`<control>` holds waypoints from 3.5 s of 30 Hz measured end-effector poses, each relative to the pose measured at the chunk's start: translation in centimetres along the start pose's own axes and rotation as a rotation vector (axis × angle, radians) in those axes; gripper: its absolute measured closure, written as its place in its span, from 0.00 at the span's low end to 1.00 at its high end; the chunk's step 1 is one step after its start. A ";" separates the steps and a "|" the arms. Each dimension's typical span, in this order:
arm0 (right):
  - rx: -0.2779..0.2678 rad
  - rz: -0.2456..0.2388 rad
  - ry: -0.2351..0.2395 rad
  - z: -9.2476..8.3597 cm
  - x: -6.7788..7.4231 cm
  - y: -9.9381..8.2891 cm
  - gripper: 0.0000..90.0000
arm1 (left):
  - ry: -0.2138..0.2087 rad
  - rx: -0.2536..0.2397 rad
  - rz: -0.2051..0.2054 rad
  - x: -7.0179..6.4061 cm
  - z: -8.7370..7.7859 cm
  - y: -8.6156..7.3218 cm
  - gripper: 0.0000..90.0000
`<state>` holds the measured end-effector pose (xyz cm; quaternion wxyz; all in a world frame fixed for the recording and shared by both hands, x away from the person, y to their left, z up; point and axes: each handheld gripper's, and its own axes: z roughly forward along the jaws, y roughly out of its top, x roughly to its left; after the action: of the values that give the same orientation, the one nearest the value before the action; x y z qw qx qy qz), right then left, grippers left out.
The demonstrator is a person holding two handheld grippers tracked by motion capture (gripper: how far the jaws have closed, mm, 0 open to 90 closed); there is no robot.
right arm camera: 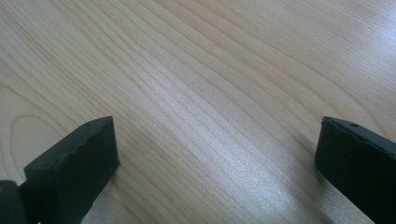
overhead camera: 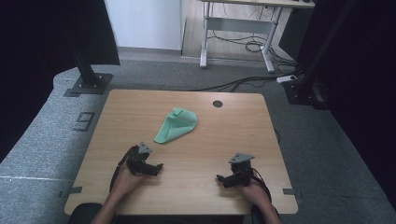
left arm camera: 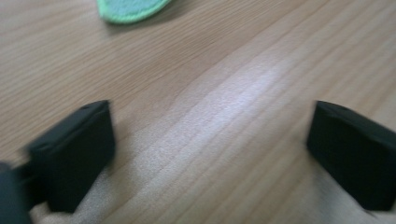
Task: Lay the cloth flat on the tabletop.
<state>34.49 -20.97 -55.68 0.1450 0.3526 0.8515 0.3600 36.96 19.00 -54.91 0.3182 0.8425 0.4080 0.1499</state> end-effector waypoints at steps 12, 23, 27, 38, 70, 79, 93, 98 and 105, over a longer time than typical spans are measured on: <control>0.000 0.000 0.001 0.0 0.0 0.0 0.00 | 0.028 -0.021 -0.031 0.0 -0.2 -0.1 0.07; 0.000 -0.006 0.005 -0.1 -0.1 -0.1 0.00 | 0.020 -0.039 -0.023 0.0 -0.3 -0.1 0.16; 0.000 -0.006 0.006 -0.1 -0.1 -0.1 0.00 | 0.027 -0.034 -0.034 -0.2 -0.2 0.1 0.16; 0.001 -0.006 0.006 -0.1 -0.1 -0.1 0.00 | 0.005 -0.046 -0.023 -0.3 0.0 1.5 0.19; 0.001 -0.006 0.006 -0.1 -0.1 -0.1 0.00 | -0.025 -0.086 0.011 1.3 3.1 8.0 0.66; 0.001 -0.006 0.006 -0.1 -0.1 -0.1 0.00 | -0.039 -0.051 -0.007 1.8 4.4 7.3 0.97; 0.001 -0.006 0.006 -0.1 -0.1 -0.1 0.00 | -0.099 -0.056 0.035 -0.3 1.9 5.7 0.98; 0.000 -0.006 0.006 -0.1 -0.1 -0.1 0.00 | -0.128 -0.055 0.043 -1.2 1.1 4.2 0.97; 0.001 -0.007 0.006 -0.1 -0.1 -0.1 0.00 | -0.145 -0.057 0.048 -2.2 0.1 2.5 0.97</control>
<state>34.46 -21.08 -55.68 0.1436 0.3487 0.8532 0.3602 37.12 16.03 -53.33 0.3670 0.8513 0.3591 0.1075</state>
